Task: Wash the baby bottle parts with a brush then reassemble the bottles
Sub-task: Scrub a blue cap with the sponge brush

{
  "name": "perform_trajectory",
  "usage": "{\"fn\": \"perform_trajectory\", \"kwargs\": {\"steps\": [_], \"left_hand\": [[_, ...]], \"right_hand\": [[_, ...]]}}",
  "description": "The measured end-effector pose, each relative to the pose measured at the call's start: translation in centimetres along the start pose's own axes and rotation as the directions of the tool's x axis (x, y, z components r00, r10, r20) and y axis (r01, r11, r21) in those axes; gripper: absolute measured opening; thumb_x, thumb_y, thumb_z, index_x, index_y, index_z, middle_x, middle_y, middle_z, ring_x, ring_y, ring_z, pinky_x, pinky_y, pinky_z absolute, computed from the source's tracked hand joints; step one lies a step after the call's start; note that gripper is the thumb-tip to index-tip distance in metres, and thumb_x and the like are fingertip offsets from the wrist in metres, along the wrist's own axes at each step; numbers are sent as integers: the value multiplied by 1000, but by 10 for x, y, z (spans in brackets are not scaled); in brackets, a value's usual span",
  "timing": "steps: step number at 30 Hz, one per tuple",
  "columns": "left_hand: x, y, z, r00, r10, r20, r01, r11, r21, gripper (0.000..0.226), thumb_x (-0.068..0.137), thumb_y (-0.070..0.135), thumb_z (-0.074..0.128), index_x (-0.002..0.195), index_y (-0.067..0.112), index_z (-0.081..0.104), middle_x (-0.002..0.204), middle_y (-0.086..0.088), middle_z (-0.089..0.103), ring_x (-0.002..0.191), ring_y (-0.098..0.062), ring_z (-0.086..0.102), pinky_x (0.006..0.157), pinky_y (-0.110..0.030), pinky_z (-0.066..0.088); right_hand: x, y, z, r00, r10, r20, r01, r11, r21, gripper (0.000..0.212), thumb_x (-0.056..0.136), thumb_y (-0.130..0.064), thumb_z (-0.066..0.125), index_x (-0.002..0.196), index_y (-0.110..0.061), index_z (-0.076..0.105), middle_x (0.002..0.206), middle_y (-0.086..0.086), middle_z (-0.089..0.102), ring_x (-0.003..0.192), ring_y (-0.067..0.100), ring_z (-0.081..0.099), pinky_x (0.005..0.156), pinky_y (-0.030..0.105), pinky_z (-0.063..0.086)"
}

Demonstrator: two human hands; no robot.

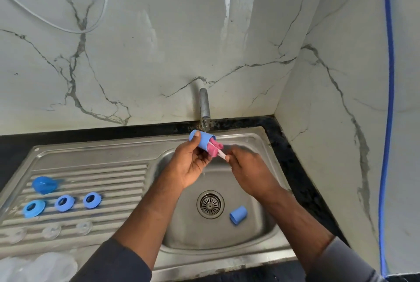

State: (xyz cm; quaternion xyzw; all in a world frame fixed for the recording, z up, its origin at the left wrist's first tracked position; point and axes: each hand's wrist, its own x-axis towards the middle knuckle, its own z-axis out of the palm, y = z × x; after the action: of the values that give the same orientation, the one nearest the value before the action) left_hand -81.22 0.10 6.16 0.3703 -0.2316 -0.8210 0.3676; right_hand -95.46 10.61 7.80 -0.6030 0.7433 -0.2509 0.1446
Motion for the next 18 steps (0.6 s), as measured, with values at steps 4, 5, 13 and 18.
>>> {"fn": "perform_trajectory", "kwargs": {"steps": [4,5,13,18], "left_hand": [[2,-2,-10,998,59,-37,-62,994,-94,31,101,3,43,130,3,54,97,-23,72,91,-33,70,100,-47,49],[2,-3,-9,998,46,-53,-52,991,-120,32,101,4,42,130,2,54,96,-24,72,92,-34,69,98,-48,50],[4,-9,8,991,3,-136,-17,994,-108,28,92,30,68,103,7,57,86,-12,59,74,-23,63,67,-42,64],[4,-8,0,996,36,-87,-40,998,-43,38,91,35,63,111,3,57,92,-15,62,84,-24,65,78,-37,61]], "right_hand": [[2,5,-2,1000,-4,22,5,997,-71,17,94,-34,64,92,-25,50,82,-4,61,77,18,57,67,35,49],[1,6,-1,999,-23,27,26,993,-116,15,94,-34,63,93,-25,51,86,-2,62,81,21,59,69,37,51],[4,8,11,999,-40,2,40,994,-100,12,98,-29,57,105,-22,63,102,1,67,97,25,61,76,37,49],[6,15,4,999,21,29,-24,996,85,18,82,-26,79,86,-26,62,75,-15,60,70,3,56,67,26,47]]}}
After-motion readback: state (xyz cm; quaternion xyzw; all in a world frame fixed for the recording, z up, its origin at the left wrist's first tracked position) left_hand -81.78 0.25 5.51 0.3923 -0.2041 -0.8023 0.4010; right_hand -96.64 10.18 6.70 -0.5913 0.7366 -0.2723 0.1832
